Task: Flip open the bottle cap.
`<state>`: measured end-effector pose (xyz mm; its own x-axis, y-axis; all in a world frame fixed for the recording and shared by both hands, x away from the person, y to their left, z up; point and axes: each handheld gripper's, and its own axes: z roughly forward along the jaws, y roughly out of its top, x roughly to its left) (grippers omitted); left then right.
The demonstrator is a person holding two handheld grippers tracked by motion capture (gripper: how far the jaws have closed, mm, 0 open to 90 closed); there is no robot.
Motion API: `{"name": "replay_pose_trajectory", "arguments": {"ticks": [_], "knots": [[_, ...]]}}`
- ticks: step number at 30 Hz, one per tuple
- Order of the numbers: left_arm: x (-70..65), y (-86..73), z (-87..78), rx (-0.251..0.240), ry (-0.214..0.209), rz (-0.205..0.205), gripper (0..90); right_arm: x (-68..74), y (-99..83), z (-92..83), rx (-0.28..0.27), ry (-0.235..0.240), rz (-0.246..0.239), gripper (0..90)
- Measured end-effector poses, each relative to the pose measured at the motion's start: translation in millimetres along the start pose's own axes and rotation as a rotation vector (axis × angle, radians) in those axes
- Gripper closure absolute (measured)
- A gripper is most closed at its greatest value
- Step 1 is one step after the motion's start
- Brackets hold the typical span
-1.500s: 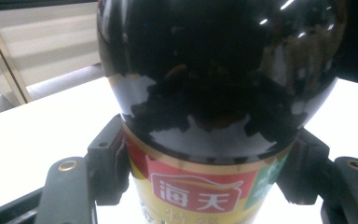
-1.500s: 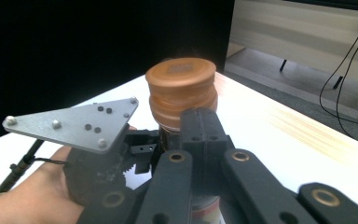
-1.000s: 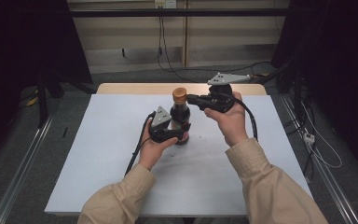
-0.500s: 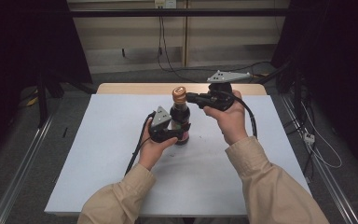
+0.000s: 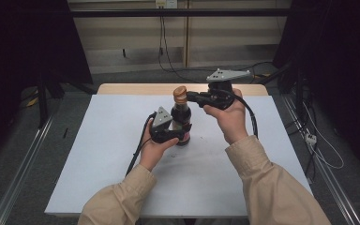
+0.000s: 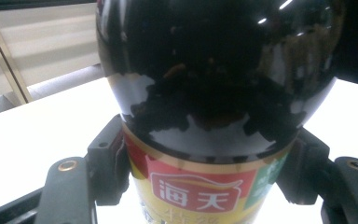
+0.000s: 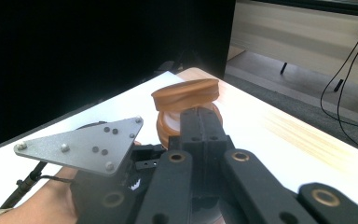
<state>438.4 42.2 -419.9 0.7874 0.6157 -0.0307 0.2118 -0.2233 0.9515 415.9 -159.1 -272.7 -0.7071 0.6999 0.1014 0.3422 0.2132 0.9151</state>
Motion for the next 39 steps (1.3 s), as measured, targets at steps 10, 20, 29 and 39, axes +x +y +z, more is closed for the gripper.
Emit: {"name": "replay_pose_trajectory", "arguments": {"ticks": [10, 20, 29, 39], "knots": [[0.3, -0.1, 0.0, -0.001, -0.001, -0.002, 31.0, -0.9, 2.0, 0.5, -0.001, 0.001, -0.001, 90.0], [0.3, -0.2, 0.3, -0.003, -0.001, -0.003, 31.0, -0.2, 4.4, 0.5, -0.003, 0.001, 0.001, 90.0], [0.1, -0.4, 0.5, -0.005, 0.0, -0.003, 30.9, 0.5, 4.6, 0.3, -0.004, -0.006, 0.001, 90.0], [-0.5, -1.0, -0.1, -0.006, 0.001, -0.005, 30.9, 5.4, 11.0, 1.8, -0.009, -0.006, -0.009, 90.0]]}}
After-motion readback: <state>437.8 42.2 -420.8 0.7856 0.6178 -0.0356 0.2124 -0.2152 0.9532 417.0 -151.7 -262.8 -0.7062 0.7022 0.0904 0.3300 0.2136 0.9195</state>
